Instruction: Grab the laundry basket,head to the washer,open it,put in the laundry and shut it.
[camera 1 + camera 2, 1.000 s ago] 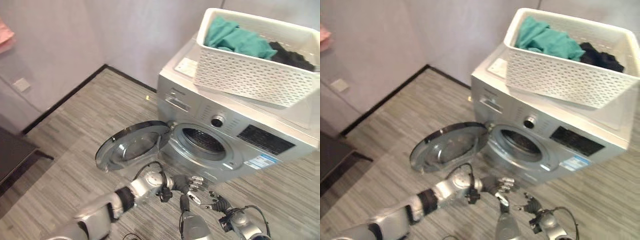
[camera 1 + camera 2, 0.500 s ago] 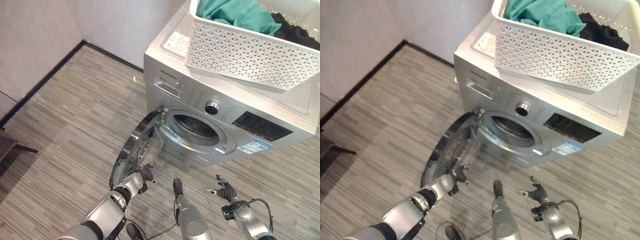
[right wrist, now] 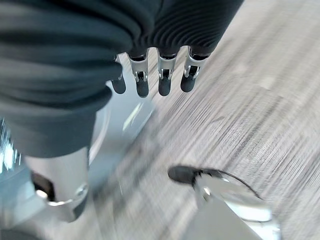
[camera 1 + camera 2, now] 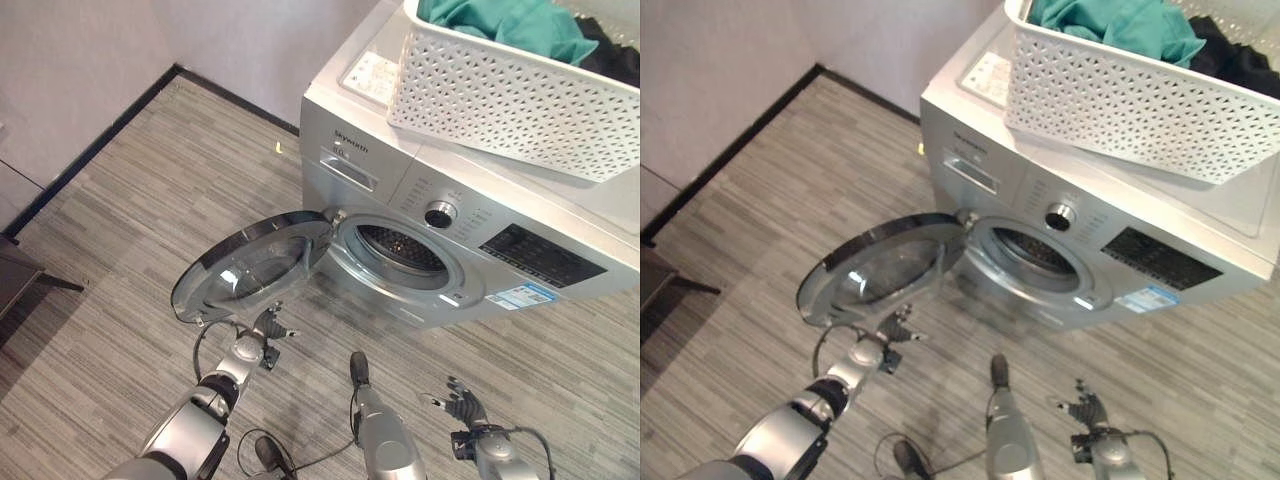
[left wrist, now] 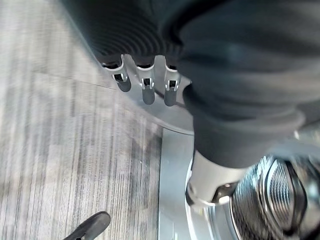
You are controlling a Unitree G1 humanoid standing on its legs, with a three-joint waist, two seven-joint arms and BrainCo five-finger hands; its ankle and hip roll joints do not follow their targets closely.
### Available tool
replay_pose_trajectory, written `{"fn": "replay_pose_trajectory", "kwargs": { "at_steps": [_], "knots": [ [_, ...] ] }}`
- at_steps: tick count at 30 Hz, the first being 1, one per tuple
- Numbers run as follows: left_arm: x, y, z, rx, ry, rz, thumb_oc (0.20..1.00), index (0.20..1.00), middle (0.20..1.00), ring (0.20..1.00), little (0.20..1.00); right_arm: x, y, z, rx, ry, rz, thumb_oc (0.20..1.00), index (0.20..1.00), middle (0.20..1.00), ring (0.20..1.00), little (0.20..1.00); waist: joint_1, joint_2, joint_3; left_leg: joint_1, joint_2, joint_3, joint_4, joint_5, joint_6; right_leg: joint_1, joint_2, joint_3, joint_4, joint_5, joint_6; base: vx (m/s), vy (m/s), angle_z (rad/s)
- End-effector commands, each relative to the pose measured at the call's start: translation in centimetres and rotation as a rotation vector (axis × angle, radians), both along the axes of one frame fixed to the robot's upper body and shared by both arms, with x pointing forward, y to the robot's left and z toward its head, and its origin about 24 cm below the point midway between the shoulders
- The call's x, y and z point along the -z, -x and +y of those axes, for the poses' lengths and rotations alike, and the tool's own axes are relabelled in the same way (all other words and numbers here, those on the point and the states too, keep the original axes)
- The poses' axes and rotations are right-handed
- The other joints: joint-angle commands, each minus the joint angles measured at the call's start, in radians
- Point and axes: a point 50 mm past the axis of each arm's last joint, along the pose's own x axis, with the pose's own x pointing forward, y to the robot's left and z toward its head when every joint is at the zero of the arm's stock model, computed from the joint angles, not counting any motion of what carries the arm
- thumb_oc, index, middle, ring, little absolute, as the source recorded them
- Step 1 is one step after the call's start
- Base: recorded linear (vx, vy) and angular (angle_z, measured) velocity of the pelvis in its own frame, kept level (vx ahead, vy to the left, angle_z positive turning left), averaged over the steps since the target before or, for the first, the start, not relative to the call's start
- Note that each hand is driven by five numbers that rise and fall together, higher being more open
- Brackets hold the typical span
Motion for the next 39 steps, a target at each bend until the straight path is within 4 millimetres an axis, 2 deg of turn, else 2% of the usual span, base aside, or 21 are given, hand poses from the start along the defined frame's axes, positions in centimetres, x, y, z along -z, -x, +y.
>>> {"fn": "replay_pose_trajectory", "kwargs": {
  "at_steps": [1,3,4,6,8,9,10,12,13,14,15,16,17,18,22,25,29,31,33,36,39],
  "knots": [
    [0.5,0.8,2.1,-0.115,0.003,-0.018,1.0,1.0,1.0,1.0,1.0,-0.7,0.6,-2.9,0.239,-0.02,-0.074,1.0,1.0,1.0,1.0,1.0,0.01,0.0,-0.057,0.065,0.036,-0.006,0.007,-0.09,0.019,-0.09,0.002,0.019,0.11,-0.088,0.059,0.09,-0.084,-0.15],
    [1.3,2.4,3.3,-0.182,0.043,-0.026,1.0,1.0,1.0,1.0,1.0,-2.3,0.2,-4.7,0.311,0.006,-0.17,1.0,1.0,1.0,1.0,1.0,0.022,0.008,-0.07,0.086,0.058,0.005,0.011,-0.084,0.009,-0.07,0.026,0.02,0.108,-0.111,0.05,0.12,-0.132,-0.17],
    [2.2,4.7,4.2,-0.202,0.074,-0.023,1.0,1.0,1.0,1.0,1.0,-4.7,-0.8,-6.3,0.351,0.04,-0.296,1.0,1.0,1.0,1.0,1.0,0.04,0.008,-0.075,0.083,0.093,0.006,0.081,-0.079,-0.005,-0.033,0.059,0.02,0.097,-0.142,0.033,0.1,-0.137,-0.24],
    [2.6,5.9,4.5,-0.207,0.085,-0.01,1.0,1.0,1.0,1.0,1.0,-5.7,-1.2,-7.0,0.38,0.056,-0.35,1.0,1.0,1.0,1.0,1.0,0.055,0.004,-0.072,0.07,0.115,0.0,0.146,-0.061,-0.013,-0.005,0.082,0.022,0.085,-0.157,0.021,0.09,-0.171,-0.28],
    [3.7,8.4,5.4,-0.214,0.087,0.043,1.0,1.0,1.0,1.0,1.0,-8.1,-2.1,-8.2,0.422,0.075,-0.477,1.0,1.0,1.0,1.0,1.0,0.096,-0.01,-0.057,0.021,0.161,-0.061,0.325,-0.003,-0.028,0.054,0.129,0.027,0.066,-0.176,-0.014,0.04,-0.251,-0.33],
    [4.3,9.6,5.7,-0.209,0.08,0.078,1.0,1.0,1.0,1.0,1.0,-10.1,-2.9,-8.8,0.414,0.117,-0.555,1.0,1.0,1.0,1.0,1.0,0.116,-0.03,-0.043,-0.015,0.167,-0.088,0.395,0.044,-0.017,0.073,0.129,0.021,0.059,-0.174,-0.038,-0.04,-0.185,-0.45],
    [4.7,10.5,5.8,-0.205,0.069,0.108,1.0,1.0,1.0,1.0,1.0,-11.7,-3.0,-9.2,0.421,0.161,-0.62,1.0,1.0,1.0,1.0,1.0,0.127,-0.036,-0.036,-0.042,0.17,-0.118,0.436,0.044,-0.009,0.098,0.124,0.01,0.049,-0.183,-0.044,-0.06,-0.083,-0.34],
    [5.2,11.3,5.8,-0.181,0.04,0.147,1.0,1.0,1.0,1.0,1.0,-15.3,-3.3,-10.7,0.456,0.262,-0.751,1.0,1.0,1.0,1.0,1.0,0.134,-0.039,-0.035,-0.072,0.123,-0.111,0.379,-0.028,0.015,0.124,0.087,-0.014,0.042,-0.195,-0.032,0.03,0.069,0.07],
    [5.3,11.3,5.7,-0.18,0.04,0.148,1.0,1.0,1.0,1.0,1.0,-15.3,-3.2,-10.7,0.457,0.264,-0.749,1.0,1.0,1.0,1.0,1.0,0.133,-0.04,-0.035,-0.071,0.119,-0.112,0.377,-0.029,0.017,0.125,0.083,-0.016,0.042,-0.195,-0.029,0.05,0.155,0.44],
    [5.2,11.7,5.4,-0.109,0.003,0.155,1.0,1.0,1.0,1.0,1.0,-19.5,-3.0,-12.1,0.499,0.404,-0.882,1.0,1.0,1.0,1.0,1.0,0.143,-0.047,-0.043,-0.148,0.05,-0.086,0.337,-0.088,0.044,0.15,0.039,-0.045,0.04,-0.2,-0.019,0.03,0.163,0.83],
    [5.1,11.6,5.4,-0.092,-0.01,0.151,1.0,1.0,1.0,1.0,1.0,-21.2,-3.2,-12.7,0.533,0.479,-0.922,1.0,1.0,1.0,1.0,1.0,0.154,-0.044,-0.044,-0.177,0.03,-0.077,0.32,-0.079,0.045,0.155,0.035,-0.048,0.043,-0.205,-0.016,0.08,0.296,1.08],
    [5.0,11.7,5.2,-0.083,-0.009,0.139,1.0,1.0,1.0,1.0,1.0,-25.9,-4.4,-12.3,0.557,0.598,-1.083,1.0,1.0,1.0,1.0,1.0,0.184,-0.026,-0.05,-0.179,-0.002,-0.113,0.277,-0.084,0.044,0.16,0.042,-0.037,0.056,-0.214,-0.008,0.11,0.272,0.83],
    [5.0,11.8,5.1,-0.086,-0.001,0.14,1.0,1.0,1.0,1.0,1.0,-27.9,-4.3,-11.9,0.583,0.679,-1.153,1.0,1.0,1.0,1.0,1.0,0.193,-0.015,-0.059,-0.158,-0.018,-0.139,0.243,-0.093,0.055,0.169,0.044,-0.033,0.059,-0.221,-0.001,0.11,0.22,0.14],
    [5.0,11.8,5.1,-0.086,-0.001,0.141,1.0,1.0,1.0,1.0,1.0,-27.9,-4.2,-11.8,0.585,0.684,-1.15,1.0,1.0,1.0,1.0,1.0,0.193,-0.014,-0.058,-0.153,-0.02,-0.14,0.235,-0.09,0.056,0.171,0.043,-0.034,0.06,-0.221,0.0,0.09,0.147,-0.46],
    [4.5,12.2,6.3,-0.131,-0.002,0.121,1.0,1.0,1.0,1.0,1.0,-34.5,-2.5,-10.4,0.724,1.001,-1.369,1.0,1.0,1.0,1.0,1.0,0.204,0.002,-0.084,-0.122,-0.056,-0.175,0.218,-0.097,0.097,0.186,0.01,-0.034,0.14,-0.231,0.011,0.12,0.183,-0.11],
    [3.7,12.2,7.3,-0.135,-0.015,0.088,1.0,1.0,1.0,1.0,1.0,-38.8,-2.1,-8.5,0.755,1.208,-1.492,1.0,1.0,1.0,1.0,1.0,0.223,0.012,-0.08,-0.087,-0.075,-0.172,0.203,-0.112,0.139,0.151,-0.008,-0.034,0.294,-0.269,0.023,0.06,0.202,0.03],
    [3.5,12.5,8.3,-0.109,-0.078,0.094,1.0,1.0,1.0,1.0,1.0,-42.7,-1.8,-7.1,0.778,1.396,-1.572,1.0,1.0,1.0,1.0,1.0,0.233,0.006,-0.072,-0.054,-0.097,-0.206,0.224,-0.155,0.167,0.12,-0.024,0.01,0.364,-0.27,0.043,0.07,0.057,-0.06],
    [3.3,12.0,8.4,-0.094,-0.104,0.078,1.0,1.0,1.0,1.0,1.0,-44.0,-2.9,-6.2,0.674,1.373,-1.615,1.0,1.0,1.0,1.0,1.0,0.23,0.01,-0.073,-0.053,-0.082,-0.235,0.23,-0.163,0.163,0.077,-0.067,0.084,0.291,-0.205,0.057,0.05,-0.101,0.26],
    [3.2,11.8,8.3,-0.096,-0.101,0.068,1.0,1.0,1.0,1.0,1.0,-44.5,-3.6,-6.0,0.616,1.357,-1.615,1.0,1.0,1.0,1.0,1.0,0.226,0.009,-0.073,-0.05,-0.083,-0.243,0.237,-0.174,0.162,0.07,-0.078,0.114,0.239,-0.174,0.063,0.09,-0.064,0.35],
    [2.7,10.8,8.4,-0.088,-0.106,0.041,1.0,1.0,1.0,1.0,1.0,-45.7,-5.1,-5.6,0.408,1.391,-1.556,1.0,1.0,1.0,1.0,1.0,0.219,-0.025,-0.066,-0.035,-0.093,-0.267,0.26,-0.198,0.155,0.065,-0.092,0.183,0.167,-0.121,0.075,0.1,-0.073,0.22],
    [2.6,9.9,7.9,-0.038,-0.108,0.041,1.0,1.0,1.0,1.0,1.0,-46.8,-7.0,-5.7,0.167,1.402,-1.43,1.0,1.0,1.0,1.0,1.0,0.222,-0.082,-0.064,-0.067,-0.11,-0.311,0.305,-0.2,0.13,0.091,-0.093,0.218,0.172,-0.139,0.085,0.03,-0.1,0.49]
  ]
}}
